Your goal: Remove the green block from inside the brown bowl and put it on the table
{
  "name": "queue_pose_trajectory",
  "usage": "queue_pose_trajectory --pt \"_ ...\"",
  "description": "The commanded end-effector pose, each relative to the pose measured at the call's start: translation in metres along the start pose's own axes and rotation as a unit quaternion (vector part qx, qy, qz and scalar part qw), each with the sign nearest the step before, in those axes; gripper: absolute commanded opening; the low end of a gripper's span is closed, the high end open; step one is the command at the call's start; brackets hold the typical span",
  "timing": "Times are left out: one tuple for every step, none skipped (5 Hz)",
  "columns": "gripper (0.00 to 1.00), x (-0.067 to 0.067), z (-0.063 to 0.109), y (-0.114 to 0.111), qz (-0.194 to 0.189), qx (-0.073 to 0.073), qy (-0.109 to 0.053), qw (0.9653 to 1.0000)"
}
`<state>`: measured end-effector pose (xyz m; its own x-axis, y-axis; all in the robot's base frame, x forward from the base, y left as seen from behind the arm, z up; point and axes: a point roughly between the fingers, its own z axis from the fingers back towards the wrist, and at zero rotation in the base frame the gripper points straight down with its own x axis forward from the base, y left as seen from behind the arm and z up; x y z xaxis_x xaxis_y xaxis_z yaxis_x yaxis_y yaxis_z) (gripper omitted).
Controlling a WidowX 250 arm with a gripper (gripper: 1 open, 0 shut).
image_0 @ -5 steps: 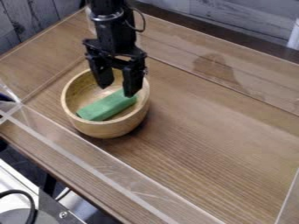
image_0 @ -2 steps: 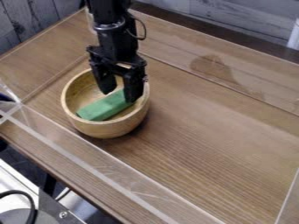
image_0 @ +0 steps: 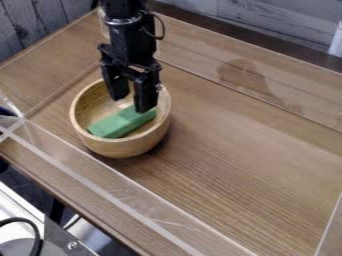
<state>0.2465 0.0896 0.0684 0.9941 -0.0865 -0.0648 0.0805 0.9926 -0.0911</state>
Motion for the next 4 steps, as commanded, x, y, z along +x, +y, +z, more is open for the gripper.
queue_pose_trajectory --pt "1.00 0.000 0.016 0.008 0.007 0.015 -0.021 0.9996" --pt "1.00 -0.006 0.010 0.012 0.015 0.013 -0.014 0.9997" --pt "1.00 -0.013 0.005 0.014 0.022 0.010 -0.007 0.9997" --pt "1.00 -0.015 -0.005 0.019 0.035 0.000 -0.020 0.9992"
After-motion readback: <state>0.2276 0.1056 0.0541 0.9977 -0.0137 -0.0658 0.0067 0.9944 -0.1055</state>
